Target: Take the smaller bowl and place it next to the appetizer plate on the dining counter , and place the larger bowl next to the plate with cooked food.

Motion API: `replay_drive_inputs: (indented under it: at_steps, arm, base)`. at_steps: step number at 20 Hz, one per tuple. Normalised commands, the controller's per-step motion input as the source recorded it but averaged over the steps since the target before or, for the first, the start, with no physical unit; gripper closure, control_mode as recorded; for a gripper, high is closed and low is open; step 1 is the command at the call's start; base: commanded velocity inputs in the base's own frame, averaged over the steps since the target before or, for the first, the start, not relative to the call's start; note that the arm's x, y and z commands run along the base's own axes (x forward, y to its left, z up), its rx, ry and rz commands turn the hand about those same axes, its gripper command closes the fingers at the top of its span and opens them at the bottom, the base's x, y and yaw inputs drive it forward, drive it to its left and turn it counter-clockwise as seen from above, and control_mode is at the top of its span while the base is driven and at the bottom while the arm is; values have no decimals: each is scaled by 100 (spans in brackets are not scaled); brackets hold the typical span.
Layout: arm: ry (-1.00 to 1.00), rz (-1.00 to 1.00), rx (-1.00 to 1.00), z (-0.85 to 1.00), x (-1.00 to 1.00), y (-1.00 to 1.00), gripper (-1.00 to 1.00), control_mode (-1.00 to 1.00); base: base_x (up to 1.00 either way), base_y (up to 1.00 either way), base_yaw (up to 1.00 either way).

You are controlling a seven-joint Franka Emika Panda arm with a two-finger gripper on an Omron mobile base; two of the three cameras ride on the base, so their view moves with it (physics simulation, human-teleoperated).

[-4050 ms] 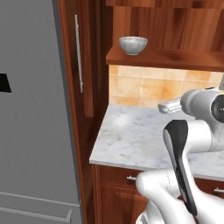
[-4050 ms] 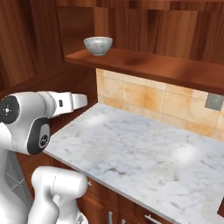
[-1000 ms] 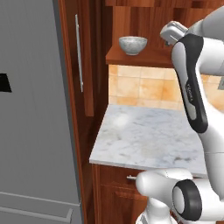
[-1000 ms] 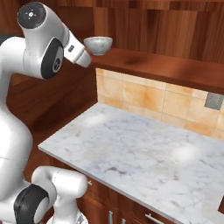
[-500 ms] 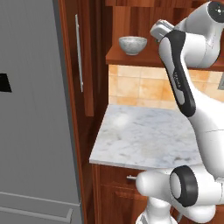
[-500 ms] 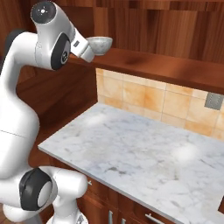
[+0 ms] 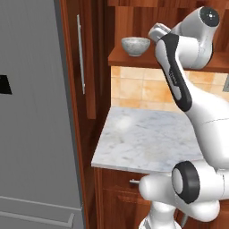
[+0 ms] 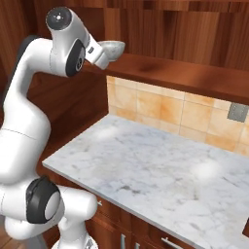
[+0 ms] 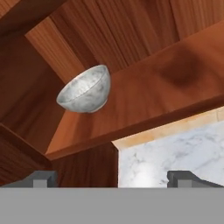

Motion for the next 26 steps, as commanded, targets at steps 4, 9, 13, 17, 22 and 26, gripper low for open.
replay_drive_inputs:
  at_steps: [4,9,13,17,22,26]
  arm:
    - [1,0,0,-1,35,0,-100,-100]
    - [2,0,0,-1,38,0,-100,-100]
    - [2,0,0,-6,41,0,-100,-100]
    - [1,0,0,-10,43,0,-100,-100]
    - [1,0,0,-9,44,0,-100,-100]
    - [0,0,0,-4,44,0,-100,-100]
  base:
    - [0,0,0]
    - [0,0,0]
    - [0,0,0]
    - [0,0,0]
    - [0,0,0]
    - [0,0,0]
